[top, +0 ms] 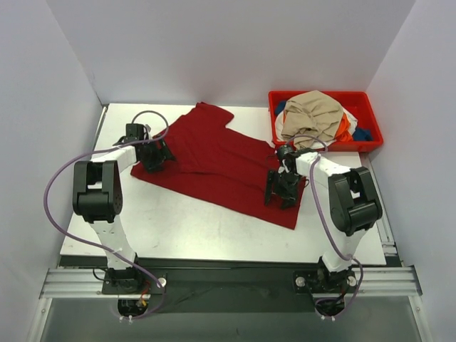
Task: Fold and stack the t-shirts
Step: Fold the flattened tshirt in 1/3 of the way
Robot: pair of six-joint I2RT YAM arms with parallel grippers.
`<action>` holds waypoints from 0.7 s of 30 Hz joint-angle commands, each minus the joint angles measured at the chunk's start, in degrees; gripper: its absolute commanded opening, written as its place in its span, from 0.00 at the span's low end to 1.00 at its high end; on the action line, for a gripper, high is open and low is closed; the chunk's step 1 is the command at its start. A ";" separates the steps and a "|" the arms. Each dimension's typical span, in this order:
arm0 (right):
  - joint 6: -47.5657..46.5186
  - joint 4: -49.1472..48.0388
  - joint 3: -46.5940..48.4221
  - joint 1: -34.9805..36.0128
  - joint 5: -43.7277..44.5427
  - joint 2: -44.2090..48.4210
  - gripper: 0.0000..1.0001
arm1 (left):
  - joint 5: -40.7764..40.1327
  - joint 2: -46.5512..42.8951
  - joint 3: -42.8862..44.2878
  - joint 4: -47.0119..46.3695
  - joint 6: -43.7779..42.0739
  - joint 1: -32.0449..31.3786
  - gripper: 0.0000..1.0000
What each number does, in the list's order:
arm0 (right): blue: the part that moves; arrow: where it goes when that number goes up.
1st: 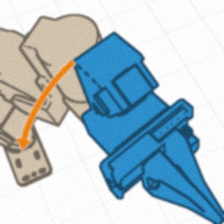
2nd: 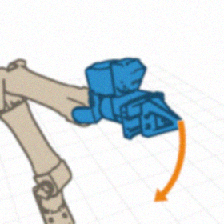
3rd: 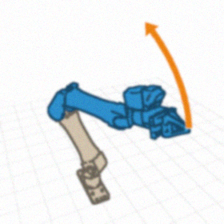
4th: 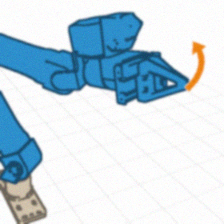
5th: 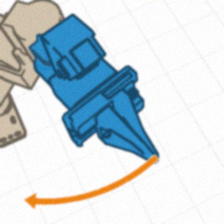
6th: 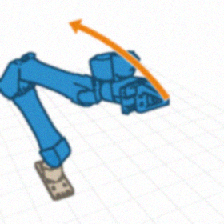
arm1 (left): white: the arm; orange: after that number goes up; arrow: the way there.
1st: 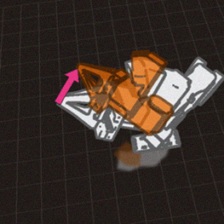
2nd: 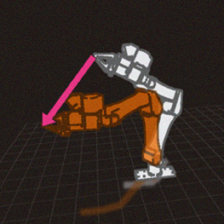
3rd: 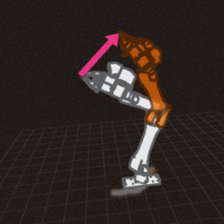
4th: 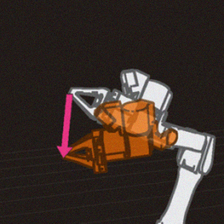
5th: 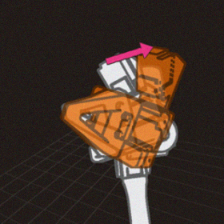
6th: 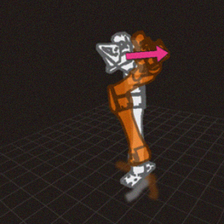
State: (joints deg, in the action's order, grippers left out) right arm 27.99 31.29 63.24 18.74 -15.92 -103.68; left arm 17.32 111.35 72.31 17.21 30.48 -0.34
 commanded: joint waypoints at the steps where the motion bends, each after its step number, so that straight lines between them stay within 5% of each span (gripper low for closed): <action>1: -0.74 1.58 -3.12 0.68 0.98 0.32 0.61 | -3.43 -1.75 -4.10 1.77 -0.77 2.45 0.81; 14: 1.28 1.58 -12.00 3.14 0.01 6.29 0.61 | -9.41 -10.52 -15.27 6.43 -2.44 3.59 0.83; 21: 1.72 1.84 -9.38 2.88 3.70 7.27 0.61 | -10.82 -13.44 -18.44 7.04 -4.29 3.59 0.83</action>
State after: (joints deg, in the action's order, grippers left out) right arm 29.98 28.25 53.60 21.47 -17.15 -95.88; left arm 12.10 97.62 56.14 18.04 29.28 2.11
